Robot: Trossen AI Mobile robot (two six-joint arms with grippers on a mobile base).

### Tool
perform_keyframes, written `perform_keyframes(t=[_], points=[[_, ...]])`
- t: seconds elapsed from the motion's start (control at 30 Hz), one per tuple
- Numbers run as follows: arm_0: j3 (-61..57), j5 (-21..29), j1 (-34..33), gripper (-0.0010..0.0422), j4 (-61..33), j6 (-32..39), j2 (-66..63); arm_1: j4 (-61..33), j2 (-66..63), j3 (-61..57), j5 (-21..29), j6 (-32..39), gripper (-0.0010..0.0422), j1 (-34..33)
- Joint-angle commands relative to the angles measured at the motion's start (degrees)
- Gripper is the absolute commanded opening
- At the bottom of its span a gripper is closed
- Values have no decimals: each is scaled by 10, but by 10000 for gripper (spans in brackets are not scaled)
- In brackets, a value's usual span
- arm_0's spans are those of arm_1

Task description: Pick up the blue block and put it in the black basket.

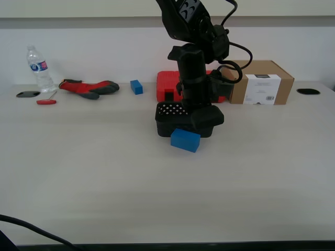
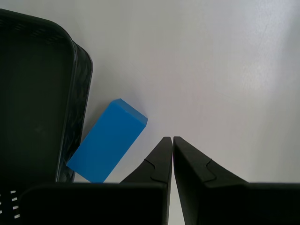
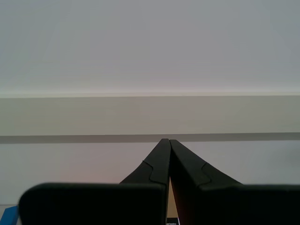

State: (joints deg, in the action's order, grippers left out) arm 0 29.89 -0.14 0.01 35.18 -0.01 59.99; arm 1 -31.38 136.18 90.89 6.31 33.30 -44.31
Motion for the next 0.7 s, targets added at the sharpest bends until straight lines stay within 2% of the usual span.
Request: perform_keyframes(t=[0.03,0.7], points=[[1,0,0,0,2,0,0,2,0,0,1,1,0,0],[1,0,0,0,2,0,0,7,0,1,1,1,0,0]])
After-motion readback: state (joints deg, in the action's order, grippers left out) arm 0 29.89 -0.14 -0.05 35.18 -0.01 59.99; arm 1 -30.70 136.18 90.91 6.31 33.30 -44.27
